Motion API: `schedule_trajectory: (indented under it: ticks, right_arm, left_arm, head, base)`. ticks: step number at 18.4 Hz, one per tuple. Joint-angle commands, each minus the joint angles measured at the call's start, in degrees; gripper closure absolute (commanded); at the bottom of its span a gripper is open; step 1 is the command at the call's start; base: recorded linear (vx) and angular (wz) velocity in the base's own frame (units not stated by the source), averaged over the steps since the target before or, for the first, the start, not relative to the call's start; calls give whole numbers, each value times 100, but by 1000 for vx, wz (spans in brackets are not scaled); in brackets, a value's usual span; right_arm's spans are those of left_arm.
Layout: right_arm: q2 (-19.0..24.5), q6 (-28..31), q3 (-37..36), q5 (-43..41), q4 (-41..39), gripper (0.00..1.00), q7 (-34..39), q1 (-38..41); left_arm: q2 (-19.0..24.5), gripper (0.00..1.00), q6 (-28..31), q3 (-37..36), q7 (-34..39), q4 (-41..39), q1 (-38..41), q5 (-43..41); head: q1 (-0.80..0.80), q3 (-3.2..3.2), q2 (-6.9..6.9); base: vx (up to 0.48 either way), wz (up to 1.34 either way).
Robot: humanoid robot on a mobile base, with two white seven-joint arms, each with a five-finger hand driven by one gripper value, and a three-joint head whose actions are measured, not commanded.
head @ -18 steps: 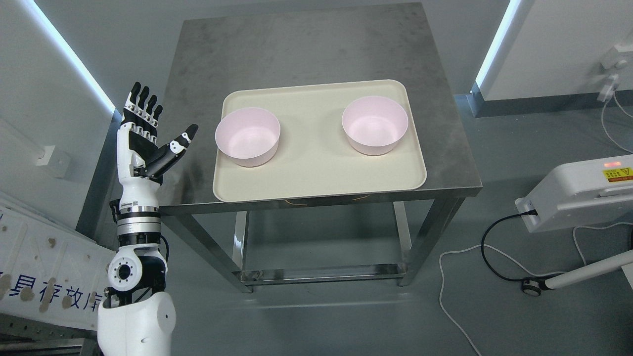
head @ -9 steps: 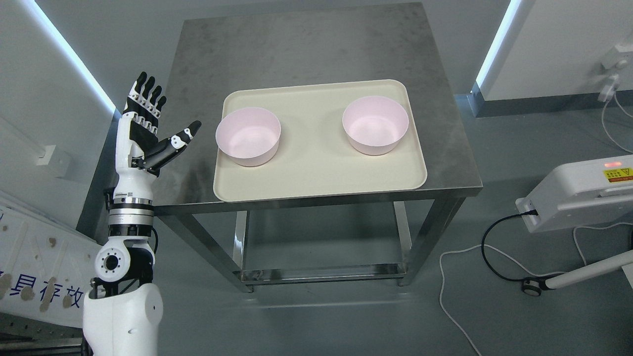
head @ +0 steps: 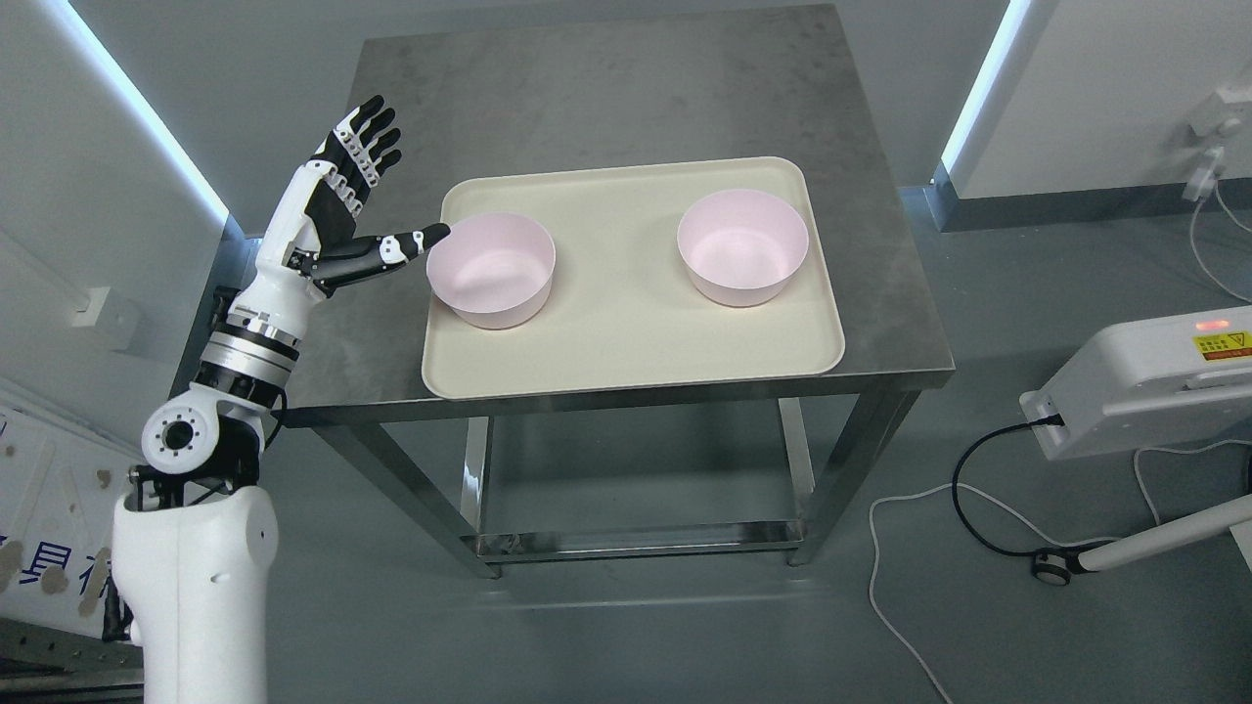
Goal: Stack pink IKEA bowls on left shelf middle
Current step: 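Reach the left hand toward the pink bowl nearer the robot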
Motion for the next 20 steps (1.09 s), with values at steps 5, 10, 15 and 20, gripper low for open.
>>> schedule_trajectory:
  ticks: [5,10,15,20]
  right_arm:
    - [-100,4,-26,-9,-100,0,31,0]
    - [-100,4,-26,-9,-100,0,31,0]
    - [-100,4,-26,-9,-100,0,31,0]
    - [-100,4,-26,-9,-100,0,31,0]
  left_arm:
    - [665,7,689,-1386,-387,457,-689,-654]
    - [648,14,689,-1369,-747,695,-662,-1225]
    - [569,19,645,-1298,-730,976,-802,-1744]
    - [551,29,627,-1254,-721,1108,-970,-1771]
  head:
    - [0,0,0]
    - [0,0,0]
    - [0,0,0]
    - [0,0,0]
  base:
    - [0,0]
    - [0,0]
    - [0,0]
    - [0,0]
